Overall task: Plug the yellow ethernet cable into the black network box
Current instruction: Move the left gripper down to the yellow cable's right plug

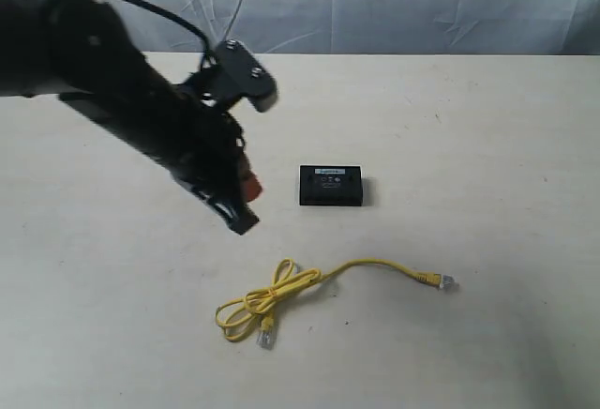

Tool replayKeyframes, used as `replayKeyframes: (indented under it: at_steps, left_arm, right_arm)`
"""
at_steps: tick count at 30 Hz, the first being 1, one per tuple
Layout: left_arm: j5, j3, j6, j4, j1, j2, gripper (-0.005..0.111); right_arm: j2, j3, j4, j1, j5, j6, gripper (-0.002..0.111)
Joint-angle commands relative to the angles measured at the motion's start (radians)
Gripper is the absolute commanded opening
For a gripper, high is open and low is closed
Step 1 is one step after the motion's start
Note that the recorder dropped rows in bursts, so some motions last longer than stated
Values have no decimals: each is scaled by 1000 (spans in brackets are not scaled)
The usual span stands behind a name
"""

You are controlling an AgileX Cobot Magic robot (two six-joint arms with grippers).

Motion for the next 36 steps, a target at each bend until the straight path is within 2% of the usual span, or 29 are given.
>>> replayKeyframes:
  at_steps: [1,9,13,18,24,27,33,36]
  left_arm:
    - [0,-139,28,60,-105,135,0]
    - [128,-390,63,111,-230,352,0]
    - [124,-481,75,162,-282,427,0]
    - [151,-518,193,158,-319,486,0]
    - [149,-527,238,157,-330,517,0]
    - [151,-527,298,157,-330,517,9]
    - [83,-527,302,195,-330,530,31]
    - [63,-527,297,202,-330,539,34]
  right_arm:
    - [-5,2,1,-4,-12,-1,-1]
    - [-5,2,-1,-4,-14,-1,-1]
    - [-5,2,-1,-4,-14,-1,-1]
    - [-5,2,-1,-4,-14,-1,-1]
    - [-5,2,-1,-4,-14,-1,-1]
    - [-5,2,-1,-4,-14,-1,-1]
    - [-5,2,1,-4,-12,-1,-1]
    - [-5,2,1,-4,-12,-1,-1]
